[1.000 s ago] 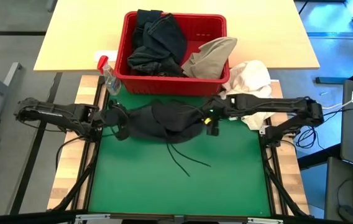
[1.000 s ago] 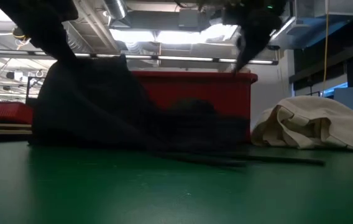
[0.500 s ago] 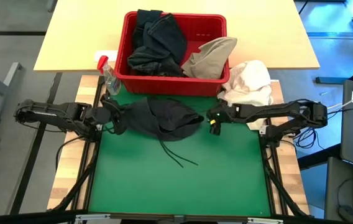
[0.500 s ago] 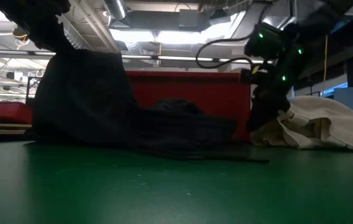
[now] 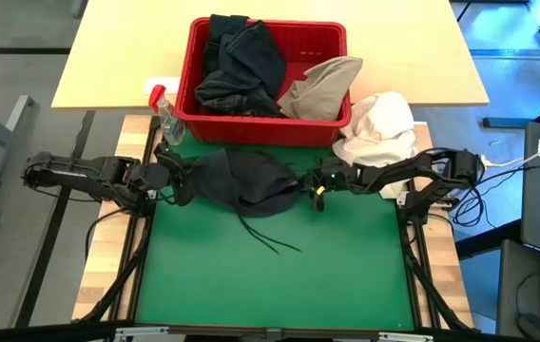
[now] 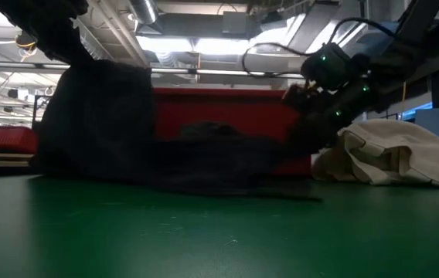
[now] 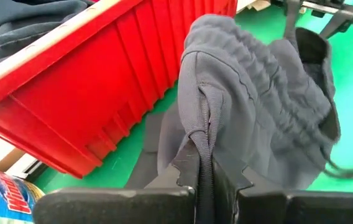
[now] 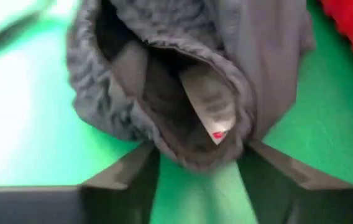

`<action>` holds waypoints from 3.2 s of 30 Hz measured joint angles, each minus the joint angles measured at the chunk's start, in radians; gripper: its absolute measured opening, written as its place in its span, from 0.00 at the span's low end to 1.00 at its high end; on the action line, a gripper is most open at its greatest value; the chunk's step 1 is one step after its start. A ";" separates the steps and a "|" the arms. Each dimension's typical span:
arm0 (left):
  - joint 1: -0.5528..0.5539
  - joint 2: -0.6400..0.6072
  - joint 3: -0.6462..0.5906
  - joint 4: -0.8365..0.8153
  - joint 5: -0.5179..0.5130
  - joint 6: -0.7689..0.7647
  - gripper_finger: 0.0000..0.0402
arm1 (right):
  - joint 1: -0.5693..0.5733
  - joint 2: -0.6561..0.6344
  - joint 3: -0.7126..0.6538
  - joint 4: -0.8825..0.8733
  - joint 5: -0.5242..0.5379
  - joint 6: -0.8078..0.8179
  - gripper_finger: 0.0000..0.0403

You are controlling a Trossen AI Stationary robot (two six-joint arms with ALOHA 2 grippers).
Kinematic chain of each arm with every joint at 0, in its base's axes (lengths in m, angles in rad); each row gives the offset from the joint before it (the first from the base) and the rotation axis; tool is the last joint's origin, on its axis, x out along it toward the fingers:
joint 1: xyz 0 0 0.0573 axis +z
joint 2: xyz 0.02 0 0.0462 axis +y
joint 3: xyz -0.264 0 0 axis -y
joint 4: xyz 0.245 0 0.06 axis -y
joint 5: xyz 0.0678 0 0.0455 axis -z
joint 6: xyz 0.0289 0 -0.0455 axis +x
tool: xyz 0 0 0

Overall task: Fold Laundry from Bin
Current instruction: Fold the black shorts

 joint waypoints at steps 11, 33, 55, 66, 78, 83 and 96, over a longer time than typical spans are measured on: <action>0.000 0.000 0.000 0.005 0.000 0.007 0.03 | 0.000 -0.020 0.000 -0.004 0.027 -0.054 0.05; -0.001 -0.119 0.312 0.293 -0.061 0.383 0.03 | 0.066 -0.717 0.729 -1.268 0.338 0.080 0.02; -0.001 -0.113 0.343 0.636 0.221 0.527 0.03 | 0.067 -0.668 0.905 -1.291 0.233 0.165 0.02; -0.001 -0.112 0.380 0.564 0.209 0.547 0.03 | 0.066 -0.661 0.948 -1.331 0.086 0.176 0.03; -0.001 -0.097 0.382 0.543 0.416 0.322 0.03 | 0.174 -0.682 0.948 -1.322 -0.046 0.242 0.03; -0.001 -0.096 0.382 0.462 0.380 0.330 0.03 | 0.312 -0.669 0.939 -1.320 -0.033 0.243 0.02; 0.039 0.016 0.322 0.425 -0.226 0.645 0.03 | 0.077 -0.563 0.727 -1.273 0.478 0.184 0.06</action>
